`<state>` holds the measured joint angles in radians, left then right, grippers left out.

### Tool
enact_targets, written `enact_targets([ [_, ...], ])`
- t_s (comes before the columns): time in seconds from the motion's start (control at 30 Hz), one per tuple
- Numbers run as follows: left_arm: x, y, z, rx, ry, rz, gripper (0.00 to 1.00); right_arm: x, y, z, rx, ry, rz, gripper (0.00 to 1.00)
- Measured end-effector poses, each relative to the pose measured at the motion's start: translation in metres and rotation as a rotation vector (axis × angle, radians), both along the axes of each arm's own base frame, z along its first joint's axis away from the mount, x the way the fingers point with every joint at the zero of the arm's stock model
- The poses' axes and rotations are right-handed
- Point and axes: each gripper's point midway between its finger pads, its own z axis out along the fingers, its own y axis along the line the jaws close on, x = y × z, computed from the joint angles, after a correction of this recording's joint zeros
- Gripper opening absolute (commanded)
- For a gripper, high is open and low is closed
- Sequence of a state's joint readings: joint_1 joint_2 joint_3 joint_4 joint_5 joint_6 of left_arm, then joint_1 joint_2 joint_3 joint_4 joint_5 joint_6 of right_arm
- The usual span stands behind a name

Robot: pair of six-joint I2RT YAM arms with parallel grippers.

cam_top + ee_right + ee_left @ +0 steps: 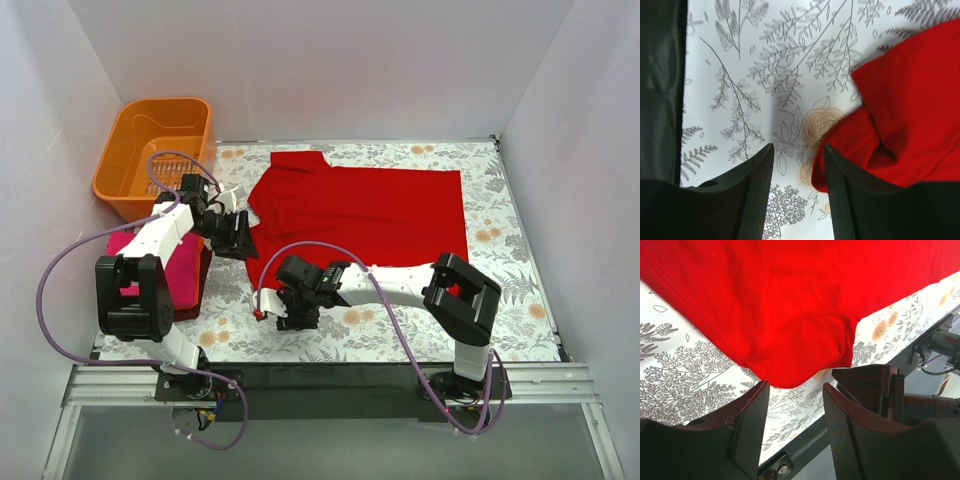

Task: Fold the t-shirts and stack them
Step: Flatten the tshirt out

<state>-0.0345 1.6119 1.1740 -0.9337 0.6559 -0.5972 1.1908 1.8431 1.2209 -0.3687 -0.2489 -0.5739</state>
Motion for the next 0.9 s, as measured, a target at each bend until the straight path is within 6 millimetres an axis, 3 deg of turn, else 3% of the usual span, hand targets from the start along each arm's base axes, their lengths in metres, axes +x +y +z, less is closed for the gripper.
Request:
enact_targets([
  [0.2, 0.002, 0.001, -0.015, 0.027, 0.019, -0.007, 0.45, 0.006, -0.015, -0.015, -0.049, -0.042, -0.022, 0.46],
  [0.7, -0.005, 0.008, -0.08, 0.168, 0.138, -0.029, 0.38, 0.027, -0.018, -0.013, -0.05, -0.104, -0.056, 0.33],
  [0.73, -0.004, 0.01, -0.083, 0.177, 0.144, -0.028, 0.37, 0.027, -0.019, -0.013, -0.051, -0.106, -0.054, 0.29],
  [0.83, -0.005, 0.011, -0.088, 0.186, 0.163, -0.02, 0.33, 0.027, -0.019, -0.014, -0.053, -0.11, -0.046, 0.02],
  [0.9, -0.005, 0.012, -0.089, 0.191, 0.164, -0.017, 0.3, 0.028, -0.021, -0.014, -0.058, -0.112, -0.042, 0.01],
])
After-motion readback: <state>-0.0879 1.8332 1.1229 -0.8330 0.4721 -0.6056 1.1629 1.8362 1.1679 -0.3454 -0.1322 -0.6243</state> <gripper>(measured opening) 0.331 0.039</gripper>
